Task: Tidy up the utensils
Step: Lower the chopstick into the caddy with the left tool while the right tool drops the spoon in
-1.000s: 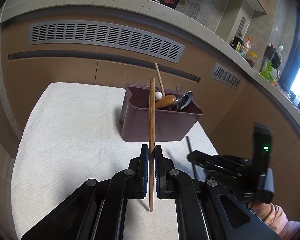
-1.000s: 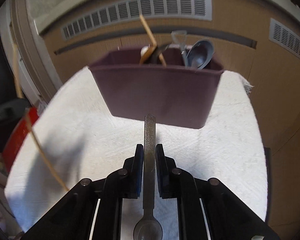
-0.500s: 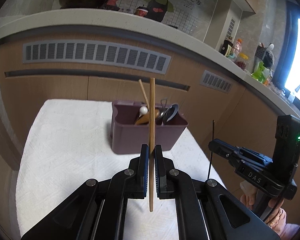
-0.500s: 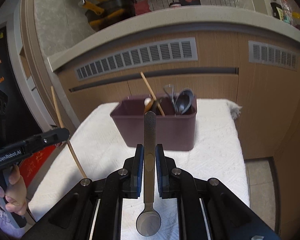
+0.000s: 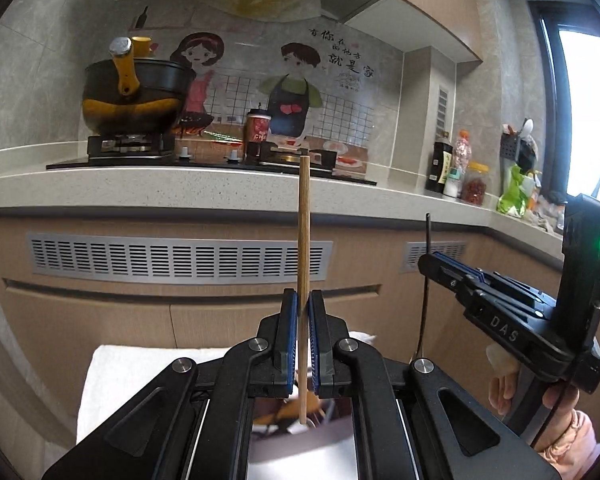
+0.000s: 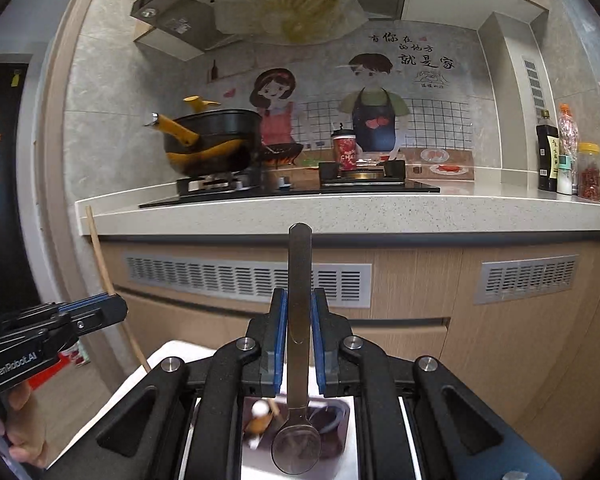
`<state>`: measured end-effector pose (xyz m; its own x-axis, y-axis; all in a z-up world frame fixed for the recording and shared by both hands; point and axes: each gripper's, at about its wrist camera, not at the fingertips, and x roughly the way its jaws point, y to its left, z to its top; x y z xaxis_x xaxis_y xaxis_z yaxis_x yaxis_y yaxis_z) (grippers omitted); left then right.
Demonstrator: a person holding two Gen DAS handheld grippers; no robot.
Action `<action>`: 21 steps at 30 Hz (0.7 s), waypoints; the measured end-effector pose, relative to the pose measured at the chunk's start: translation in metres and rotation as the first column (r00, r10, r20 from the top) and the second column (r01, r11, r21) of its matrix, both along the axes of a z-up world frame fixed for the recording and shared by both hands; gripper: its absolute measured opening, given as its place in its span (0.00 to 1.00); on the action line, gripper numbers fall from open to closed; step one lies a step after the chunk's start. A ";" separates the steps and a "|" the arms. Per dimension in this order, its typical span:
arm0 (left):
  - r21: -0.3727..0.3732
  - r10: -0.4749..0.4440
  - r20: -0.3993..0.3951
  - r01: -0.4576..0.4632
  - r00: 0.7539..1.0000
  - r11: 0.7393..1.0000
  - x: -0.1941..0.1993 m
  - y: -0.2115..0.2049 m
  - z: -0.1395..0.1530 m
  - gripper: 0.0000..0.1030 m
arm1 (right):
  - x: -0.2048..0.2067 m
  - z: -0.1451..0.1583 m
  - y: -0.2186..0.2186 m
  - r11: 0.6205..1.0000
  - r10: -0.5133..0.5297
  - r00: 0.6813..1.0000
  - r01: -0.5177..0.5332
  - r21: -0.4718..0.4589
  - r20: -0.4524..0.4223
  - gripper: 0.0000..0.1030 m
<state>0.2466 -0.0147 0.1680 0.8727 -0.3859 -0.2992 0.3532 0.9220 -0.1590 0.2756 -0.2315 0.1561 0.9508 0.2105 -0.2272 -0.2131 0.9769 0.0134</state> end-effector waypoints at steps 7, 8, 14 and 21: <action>0.000 0.011 -0.118 -0.011 0.993 1.000 0.052 -0.003 -0.054 0.06 | 0.045 -0.046 0.006 0.999 -0.033 0.999 0.032 -0.009 -0.042 0.10; 0.002 0.011 -0.139 -0.011 0.990 1.000 0.057 -0.004 -0.063 0.06 | 0.050 -0.056 0.006 1.000 -0.029 0.998 0.029 -0.004 -0.048 0.10; 0.007 0.015 -0.241 -0.013 0.970 1.000 0.060 -0.002 -0.100 0.09 | 0.062 -0.107 0.002 0.998 0.053 0.984 -0.049 0.028 -0.173 0.33; -0.035 0.079 -0.287 -0.092 0.955 0.995 0.002 0.014 -0.110 0.41 | 0.015 -0.115 -0.005 0.997 0.054 0.968 -0.039 0.066 -0.246 0.58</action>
